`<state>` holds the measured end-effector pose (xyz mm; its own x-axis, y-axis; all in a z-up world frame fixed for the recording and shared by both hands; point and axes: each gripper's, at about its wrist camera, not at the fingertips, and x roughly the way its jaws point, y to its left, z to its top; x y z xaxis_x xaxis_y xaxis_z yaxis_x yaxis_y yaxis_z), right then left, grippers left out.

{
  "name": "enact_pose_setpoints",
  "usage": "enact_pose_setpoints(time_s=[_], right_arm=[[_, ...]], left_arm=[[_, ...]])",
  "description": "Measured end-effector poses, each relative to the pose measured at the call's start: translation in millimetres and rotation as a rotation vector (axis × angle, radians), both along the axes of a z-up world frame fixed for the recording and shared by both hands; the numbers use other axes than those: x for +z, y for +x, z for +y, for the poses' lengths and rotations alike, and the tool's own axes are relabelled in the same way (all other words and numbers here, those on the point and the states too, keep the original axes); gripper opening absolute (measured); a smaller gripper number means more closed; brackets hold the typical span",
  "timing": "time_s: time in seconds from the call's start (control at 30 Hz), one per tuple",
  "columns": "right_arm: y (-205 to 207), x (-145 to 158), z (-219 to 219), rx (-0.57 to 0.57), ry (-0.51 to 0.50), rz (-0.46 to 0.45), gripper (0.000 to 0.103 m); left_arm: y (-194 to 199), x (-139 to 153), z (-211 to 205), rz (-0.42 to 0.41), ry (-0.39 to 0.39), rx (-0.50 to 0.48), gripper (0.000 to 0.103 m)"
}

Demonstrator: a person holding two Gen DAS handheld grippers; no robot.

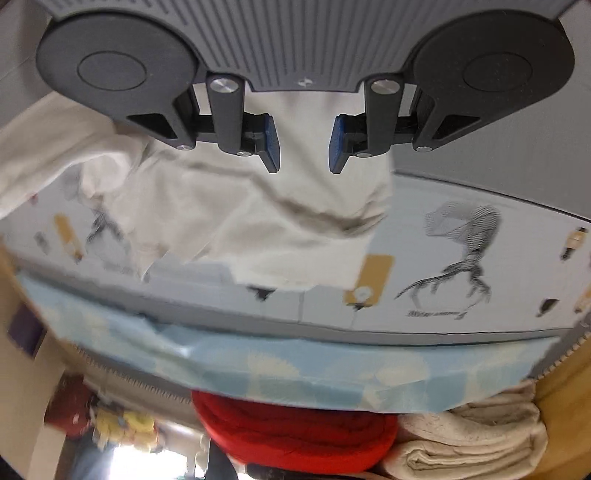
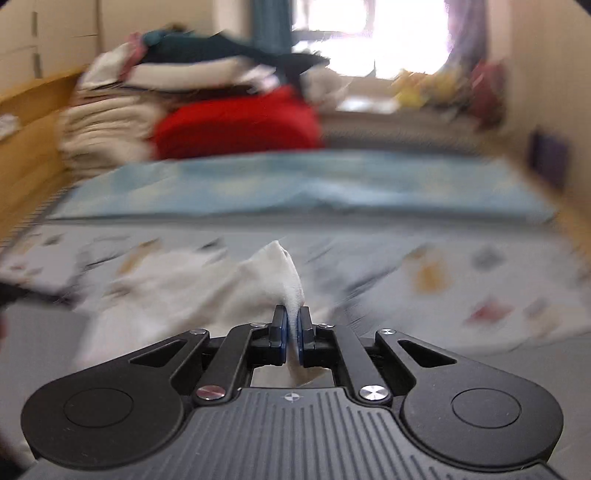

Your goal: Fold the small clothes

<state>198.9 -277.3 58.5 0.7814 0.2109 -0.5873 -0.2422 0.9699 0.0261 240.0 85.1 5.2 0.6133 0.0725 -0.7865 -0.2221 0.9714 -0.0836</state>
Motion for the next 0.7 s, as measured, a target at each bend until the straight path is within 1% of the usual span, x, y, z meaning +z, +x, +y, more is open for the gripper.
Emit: enact_pose_setpoints(time_s=[0.07,0.13,0.2,0.27,0.33,0.4,0.47,0.53,0.57,0.6,0.63,0.7], right_arm=[[24,24,-43,-0.096,-0.040,-0.037,0.005],[45,43,-82,-0.197,-0.066,-0.072,0.005],[68,55,-122,-0.314,-0.103,-0.103,0.005],[90,57,-156,-0.415,-0.128,-0.112,0.005],[107,49,-188,-0.504,-0.134,-0.090,0.005],[127,34,-216,-0.584,-0.162,-0.062,0.005],[142,14,-237,-0.615,-0.202,-0.038,0.005],[151,-3,-253,-0.632,-0.223,-0.042,0.005],[151,-8,-260,-0.630,-0.207,-0.064,0.005],[147,-12,-262,-0.619,-0.179,-0.106,0.005],[144,-15,-264,-0.605,-0.153,-0.164,0.005],[126,-26,-268,-0.586,-0.118,-0.302,0.005]], left_arm=[[7,6,-6,-0.031,0.026,-0.018,0.032],[14,7,-10,-0.038,0.043,-0.031,0.032],[20,2,-11,-0.025,0.025,-0.031,0.032],[28,-4,-12,-0.004,0.020,-0.020,0.032],[33,-11,-13,0.018,0.016,-0.012,0.032],[37,-15,-13,0.027,0.004,-0.013,0.032],[38,-16,-16,0.027,0.004,-0.020,0.032],[40,-17,-19,0.027,0.011,-0.030,0.032],[41,-19,-21,0.030,0.013,-0.034,0.032],[42,-21,-22,0.036,0.013,-0.038,0.032],[43,-22,-23,0.041,0.013,-0.040,0.032],[43,-25,-24,0.047,0.012,-0.038,0.032]])
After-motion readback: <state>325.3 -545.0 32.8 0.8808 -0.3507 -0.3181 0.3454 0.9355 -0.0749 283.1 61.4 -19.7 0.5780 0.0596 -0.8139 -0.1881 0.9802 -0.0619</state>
